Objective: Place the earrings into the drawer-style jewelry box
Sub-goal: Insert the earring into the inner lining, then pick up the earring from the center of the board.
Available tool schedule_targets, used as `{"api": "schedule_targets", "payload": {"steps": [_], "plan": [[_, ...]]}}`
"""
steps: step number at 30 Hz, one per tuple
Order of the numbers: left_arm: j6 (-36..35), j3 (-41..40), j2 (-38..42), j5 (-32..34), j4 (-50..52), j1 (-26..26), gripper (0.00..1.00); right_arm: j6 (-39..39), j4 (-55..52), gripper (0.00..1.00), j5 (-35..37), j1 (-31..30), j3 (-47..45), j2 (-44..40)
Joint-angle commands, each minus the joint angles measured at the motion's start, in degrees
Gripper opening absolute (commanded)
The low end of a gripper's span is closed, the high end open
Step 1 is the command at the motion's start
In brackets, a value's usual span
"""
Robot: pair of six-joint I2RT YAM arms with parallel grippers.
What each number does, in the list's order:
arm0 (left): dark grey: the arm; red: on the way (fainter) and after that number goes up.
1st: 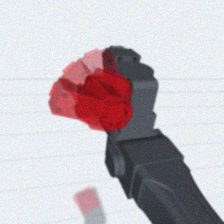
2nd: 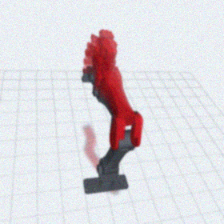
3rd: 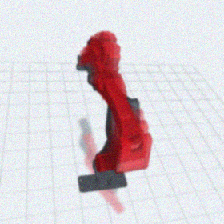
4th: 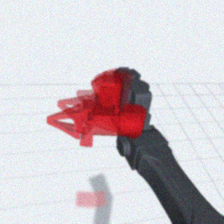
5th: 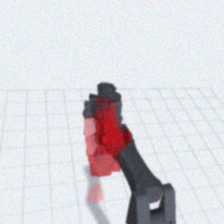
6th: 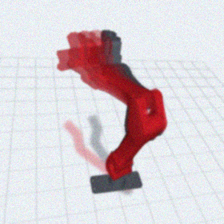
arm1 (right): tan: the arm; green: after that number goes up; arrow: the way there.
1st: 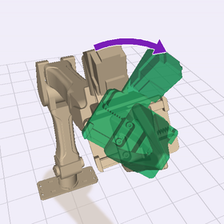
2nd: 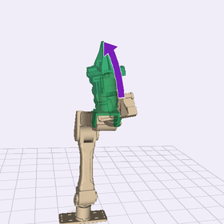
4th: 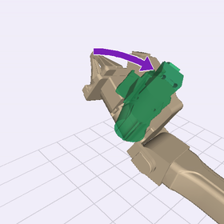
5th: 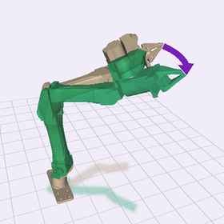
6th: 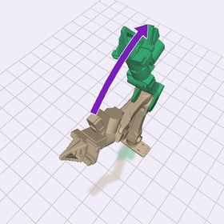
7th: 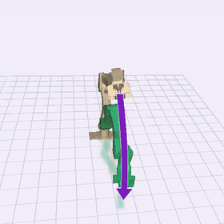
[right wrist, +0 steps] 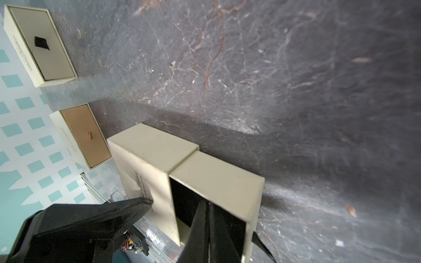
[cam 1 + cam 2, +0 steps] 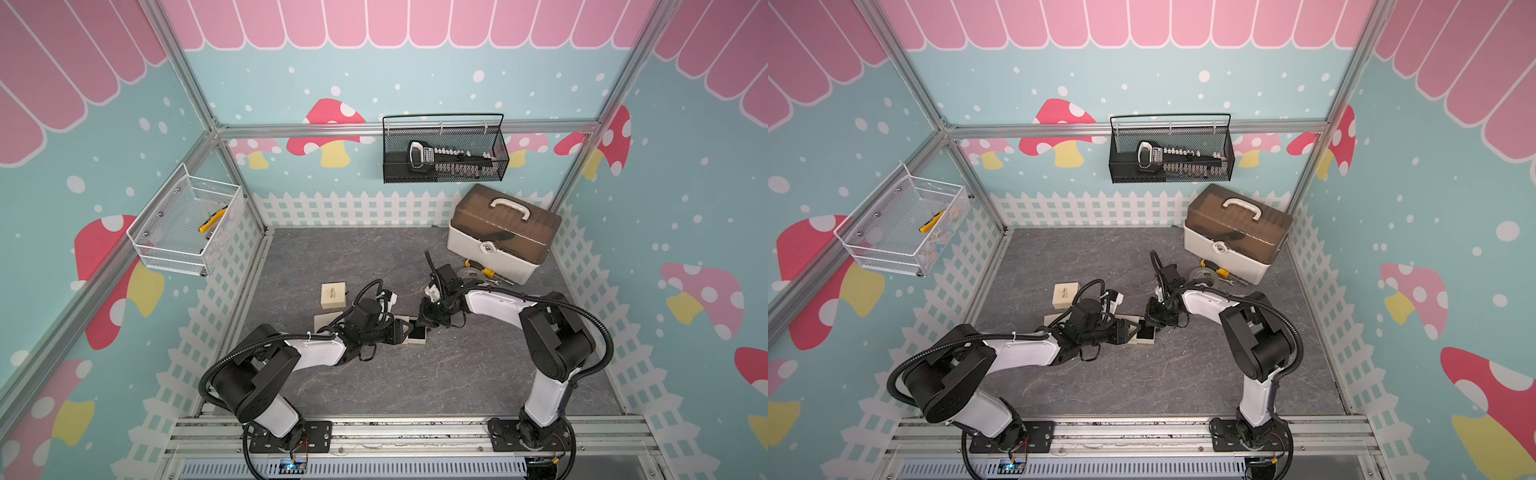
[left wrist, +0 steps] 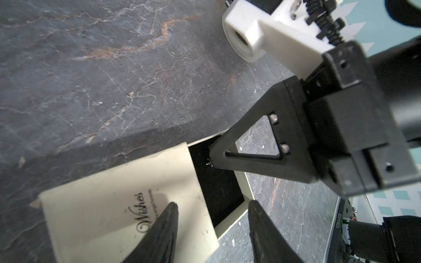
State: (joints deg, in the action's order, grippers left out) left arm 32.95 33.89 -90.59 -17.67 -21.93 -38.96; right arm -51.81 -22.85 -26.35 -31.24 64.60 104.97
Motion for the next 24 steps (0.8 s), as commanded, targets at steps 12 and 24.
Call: {"api": "schedule_targets", "payload": {"steps": [12,24], "plan": [[-0.5,0.5,1.0,1.0,1.5,0.4,0.51,1.7,-2.0,0.0,1.1,-0.6,1.7,0.6],[-3.7,7.0,5.4,5.4,12.8,-0.1,0.54,17.0,-11.9,0.11,18.8,-0.6,-1.0,-16.3]]}}
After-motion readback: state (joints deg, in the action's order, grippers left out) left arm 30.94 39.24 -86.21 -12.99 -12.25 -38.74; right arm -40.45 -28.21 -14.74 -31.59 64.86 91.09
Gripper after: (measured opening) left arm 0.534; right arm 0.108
